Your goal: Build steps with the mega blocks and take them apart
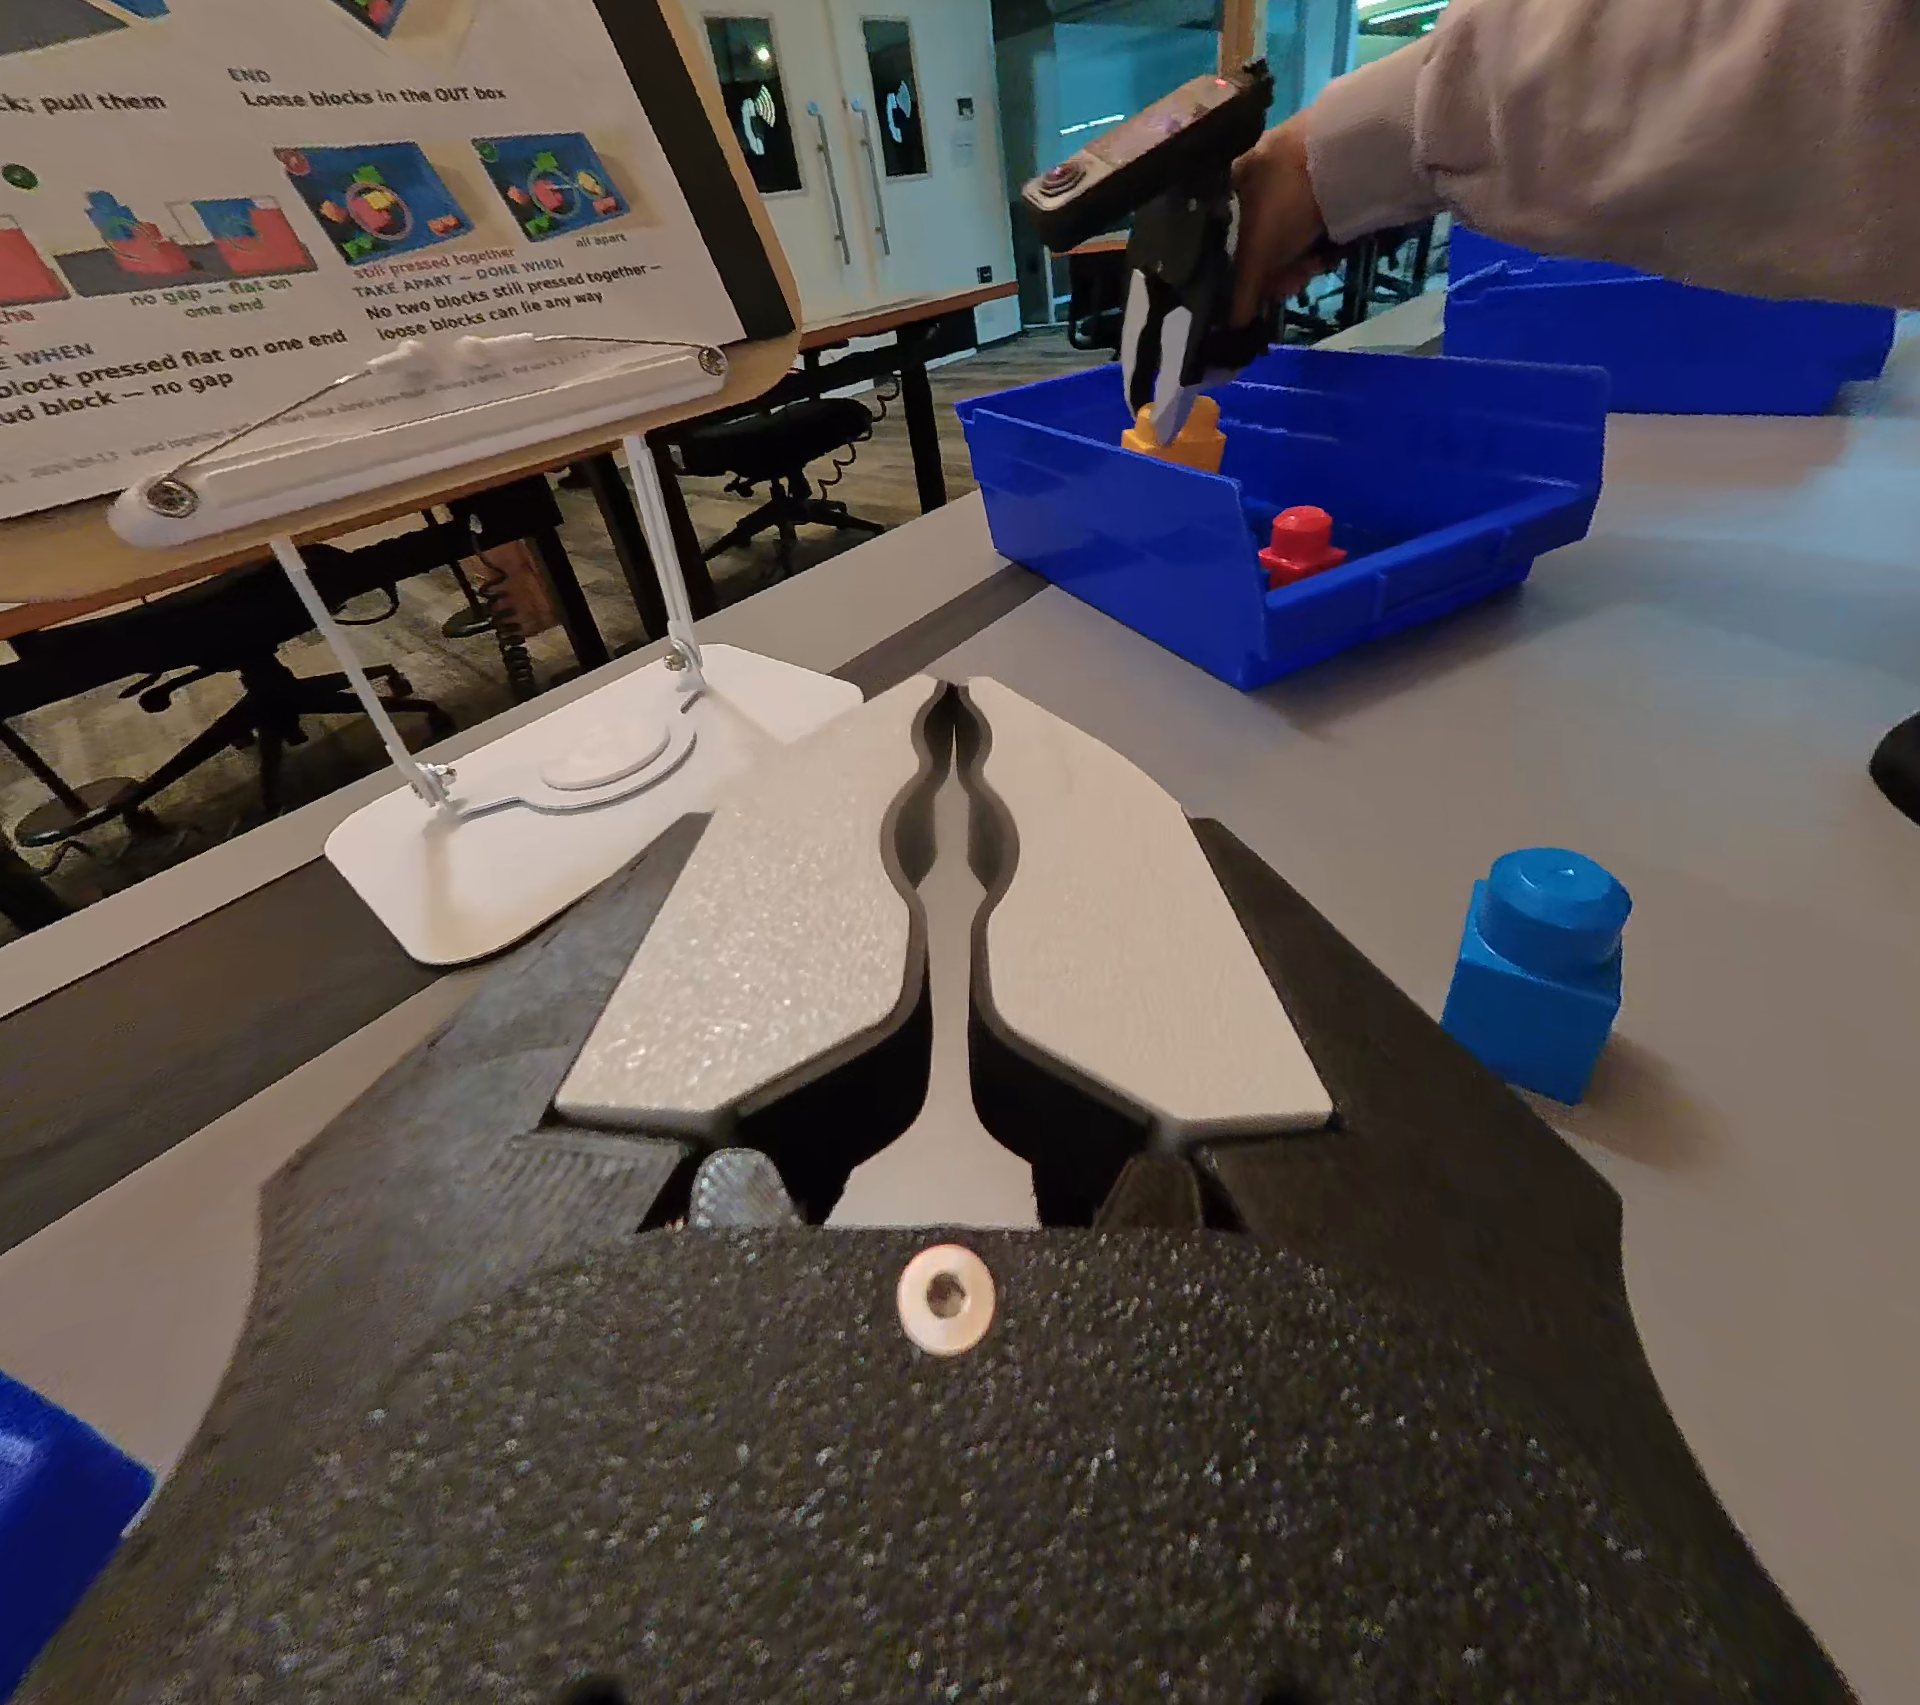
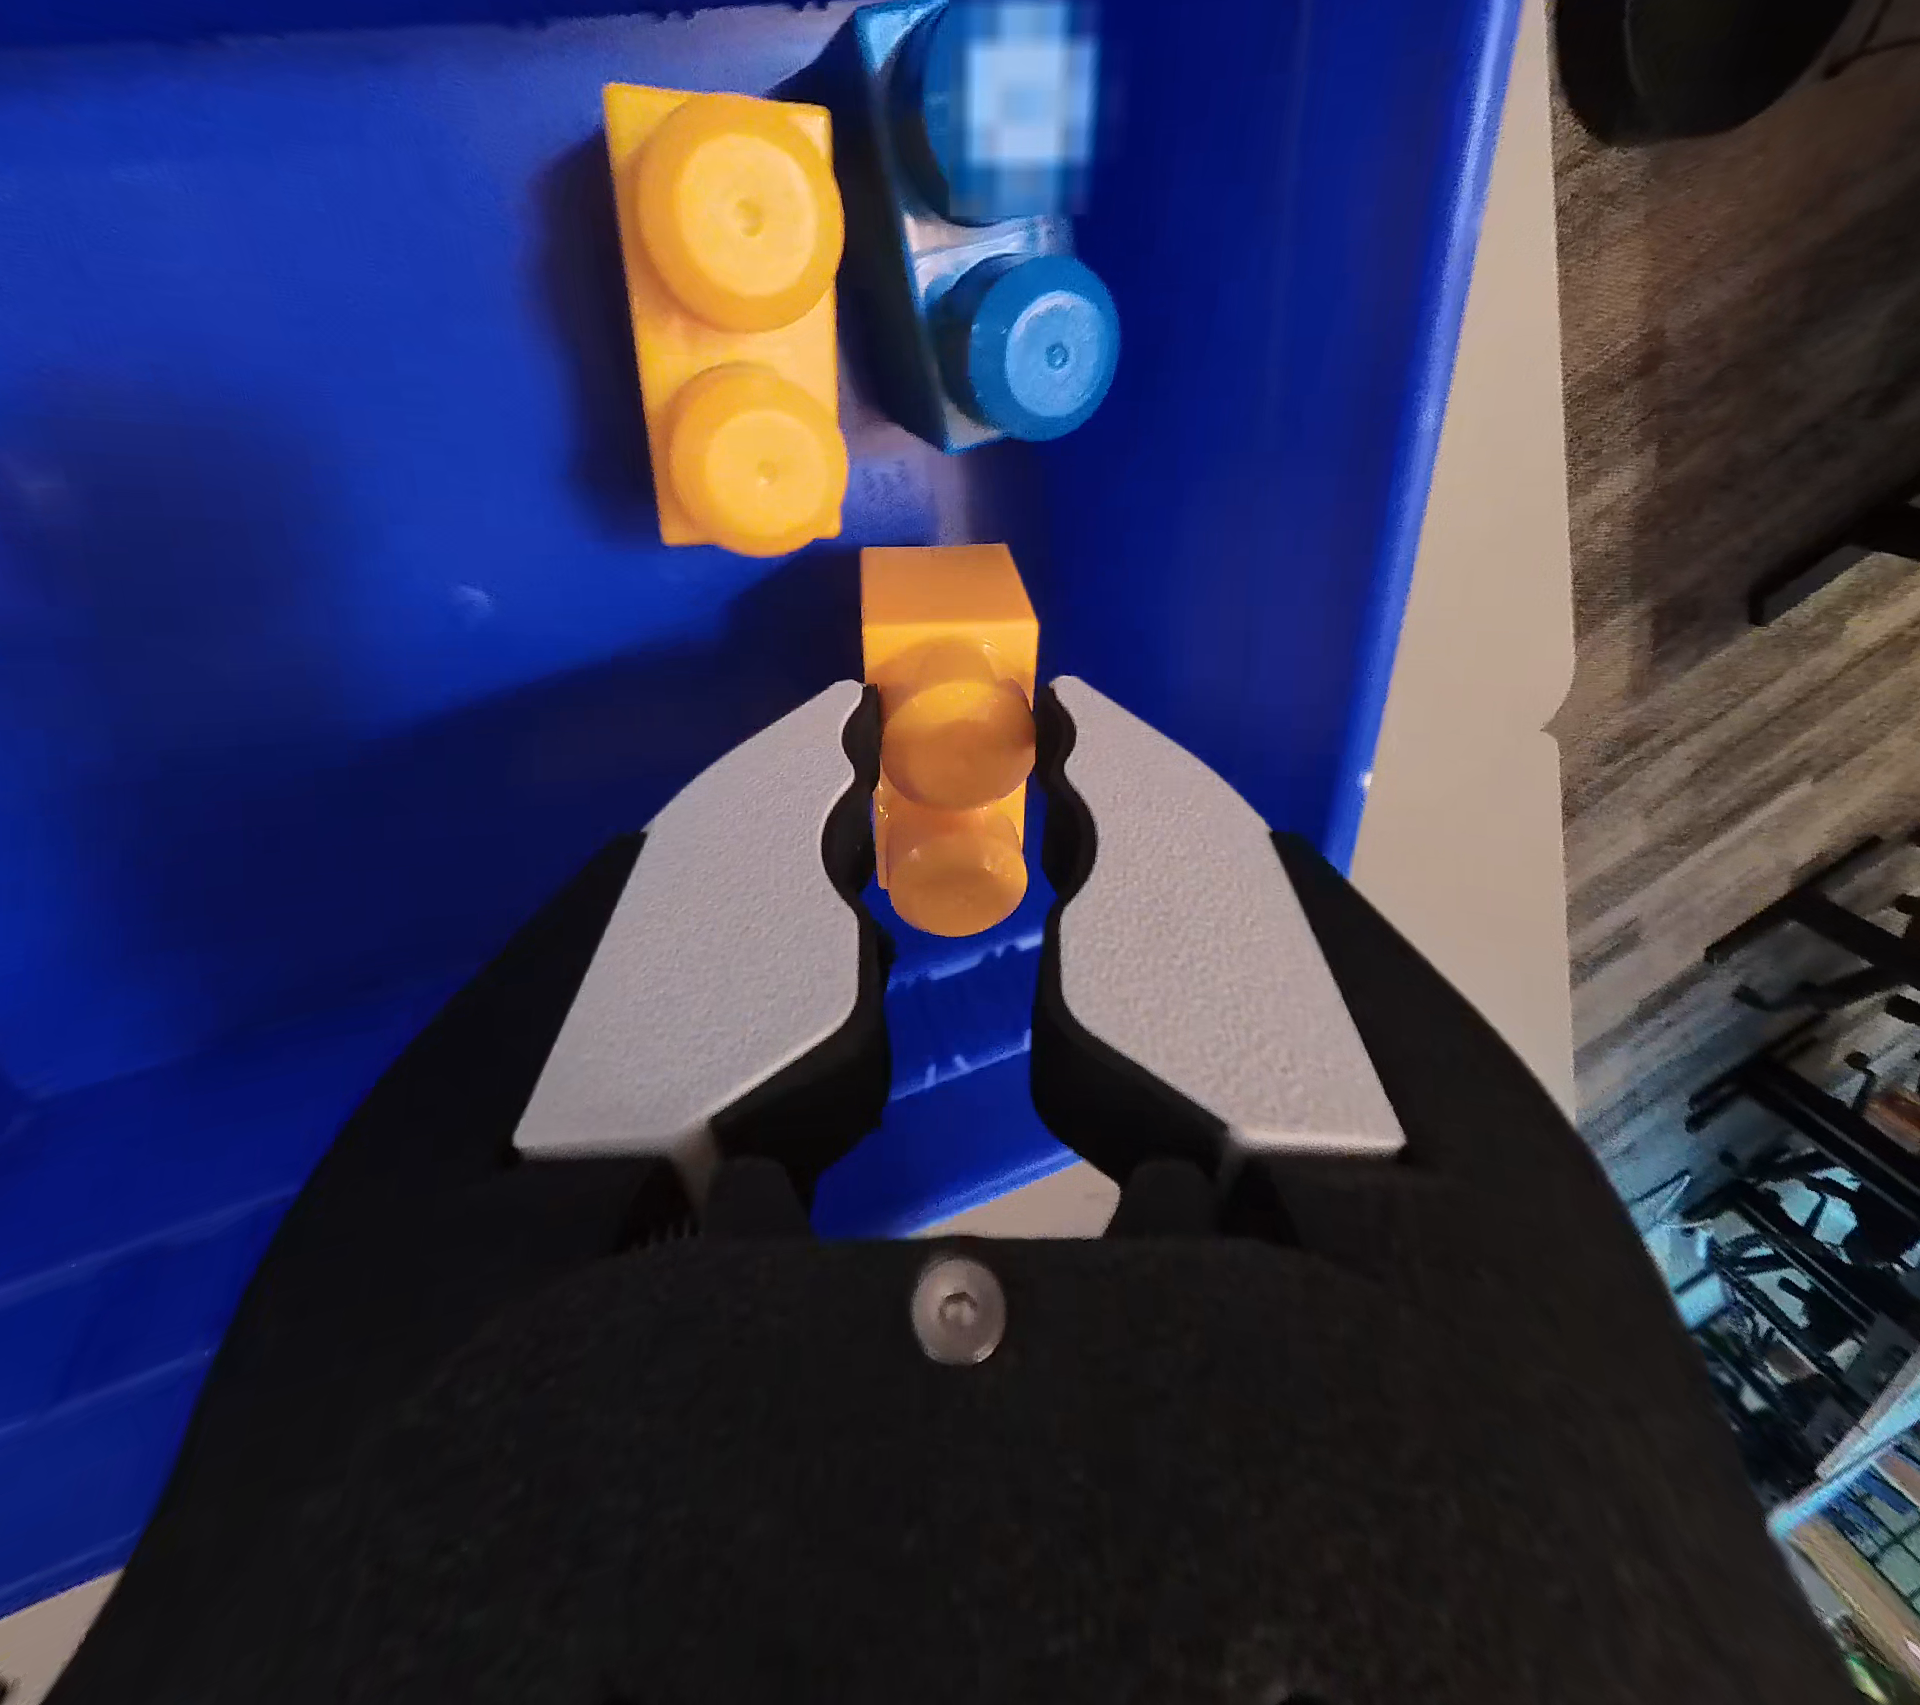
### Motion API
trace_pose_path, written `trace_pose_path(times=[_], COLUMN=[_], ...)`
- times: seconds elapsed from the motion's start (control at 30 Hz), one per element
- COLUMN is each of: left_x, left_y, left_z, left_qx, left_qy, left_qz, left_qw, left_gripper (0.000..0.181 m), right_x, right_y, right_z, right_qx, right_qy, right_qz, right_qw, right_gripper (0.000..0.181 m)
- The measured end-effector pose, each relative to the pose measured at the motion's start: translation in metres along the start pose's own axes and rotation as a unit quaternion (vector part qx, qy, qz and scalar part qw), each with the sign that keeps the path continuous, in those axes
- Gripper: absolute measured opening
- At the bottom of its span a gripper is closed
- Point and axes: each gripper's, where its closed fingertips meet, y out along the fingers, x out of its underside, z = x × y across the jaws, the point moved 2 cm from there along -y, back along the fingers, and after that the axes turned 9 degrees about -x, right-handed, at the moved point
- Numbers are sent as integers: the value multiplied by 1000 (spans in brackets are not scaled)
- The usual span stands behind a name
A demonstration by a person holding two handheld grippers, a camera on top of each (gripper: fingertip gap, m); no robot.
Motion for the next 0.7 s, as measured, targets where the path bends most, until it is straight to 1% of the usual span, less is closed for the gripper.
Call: trace_pose_path(times=[0.03, 0.2, 0.3, 0.4, 0.47, 0.53, 0.6, 0.63, 0.7], left_x=[1, 5, 4, 4, 3, 3, 2, 2, 1], left_y=[1, 2, 2, 2, 2, 1, 1, 1, 1], left_z=[1, 6, 7, 6, 6, 6, 5, 5, 3], left_qx=[3, 13, 26, 32, 36, 37, 34, 32, 29], left_qy=[3, 14, -4, -20, -32, -35, -33, -34, -37], left_qz=[-2, -12, -12, -11, -9, -8, -8, -7, -6], left_qw=[1000, 1000, 1000, 999, 999, 999, 999, 999, 999], left_gripper=[0, 0, 0, 0, 0, 0, 0, 0, 0], right_x=[-2, 0, 0, -2, 0, 1, -3, -9, -27], right_y=[2, 16, 22, 22, 20, 13, -2, -13, -41], right_z=[3, 10, 10, 11, 14, 15, 15, 14, 6], right_qx=[0, -9, -16, -22, -13, -9, 6, 16, 41], right_qy=[0, -5, -8, 1, -1, -3, -11, -14, -14], right_qz=[1, -34, -41, -34, -39, -36, -18, 3, 74], right_qw=[1000, 999, 999, 999, 999, 999, 1000, 1000, 996], right_gripper=[28, 28, 29, 29, 36, 38, 39, 38, 35])
